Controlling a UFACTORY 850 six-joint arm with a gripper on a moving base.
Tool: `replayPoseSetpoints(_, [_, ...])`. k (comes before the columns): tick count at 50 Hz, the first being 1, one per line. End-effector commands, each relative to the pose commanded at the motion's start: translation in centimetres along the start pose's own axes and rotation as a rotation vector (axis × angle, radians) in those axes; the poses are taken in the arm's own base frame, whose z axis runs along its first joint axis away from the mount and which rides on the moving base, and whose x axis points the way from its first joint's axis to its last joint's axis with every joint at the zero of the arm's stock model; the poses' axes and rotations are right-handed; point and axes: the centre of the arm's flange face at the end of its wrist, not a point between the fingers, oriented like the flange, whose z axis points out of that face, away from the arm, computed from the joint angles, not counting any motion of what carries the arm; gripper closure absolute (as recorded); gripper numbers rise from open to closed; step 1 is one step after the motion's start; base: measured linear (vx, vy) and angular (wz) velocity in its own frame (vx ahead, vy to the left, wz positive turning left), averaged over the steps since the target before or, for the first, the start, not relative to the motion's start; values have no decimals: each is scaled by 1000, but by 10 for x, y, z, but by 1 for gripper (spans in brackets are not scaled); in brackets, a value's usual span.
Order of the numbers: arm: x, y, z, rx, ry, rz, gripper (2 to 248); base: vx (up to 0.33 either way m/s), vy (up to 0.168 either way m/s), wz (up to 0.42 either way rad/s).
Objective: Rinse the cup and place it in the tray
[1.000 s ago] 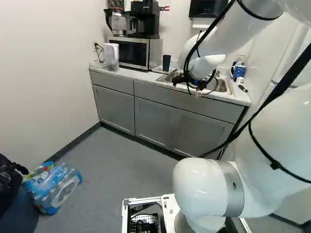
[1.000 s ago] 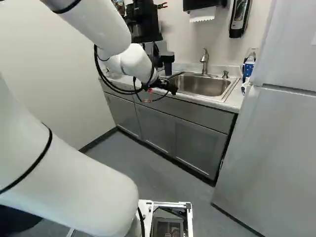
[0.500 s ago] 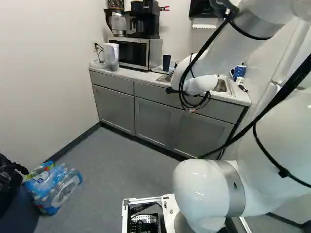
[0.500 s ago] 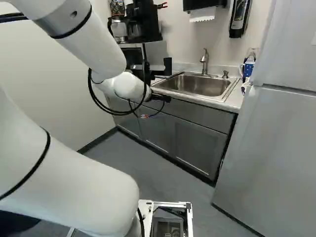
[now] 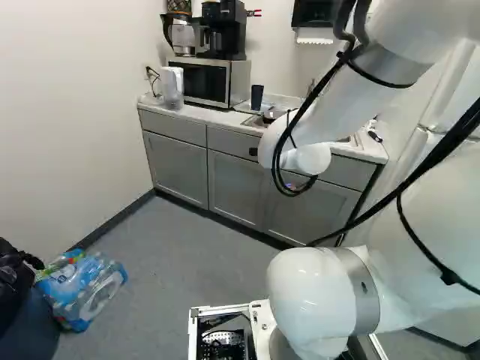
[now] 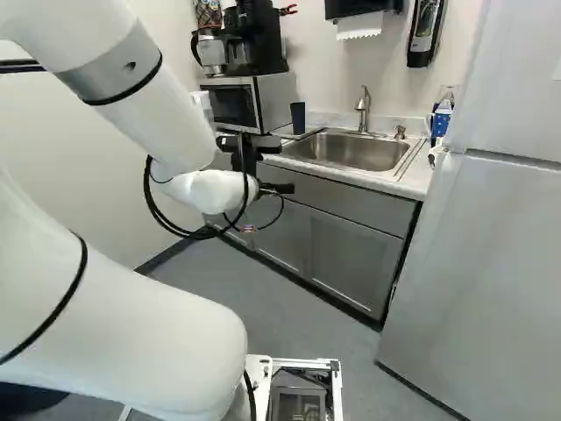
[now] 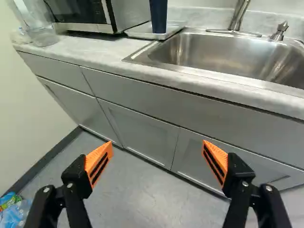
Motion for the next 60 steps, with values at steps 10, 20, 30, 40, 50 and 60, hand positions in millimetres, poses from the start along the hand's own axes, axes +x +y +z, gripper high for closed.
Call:
replayPoseSetpoints(10, [-18,-5,-7,18,32,-13,3,0,0,0])
replayPoseSetpoints(20, [-34,-9,-14,33,60,-24,3,0,0,0])
replayPoseSetpoints(30, [-46,-12,-20,46,83,-33,3,0,0,0])
replayPoseSetpoints(40, [-56,-14,-25,57,102,-39,3,0,0,0])
replayPoseSetpoints(50, [-64,-16,-29,65,116,-44,3,0,0,0])
replayPoseSetpoints(60, [-69,-17,-32,71,125,-47,3,0,0,0])
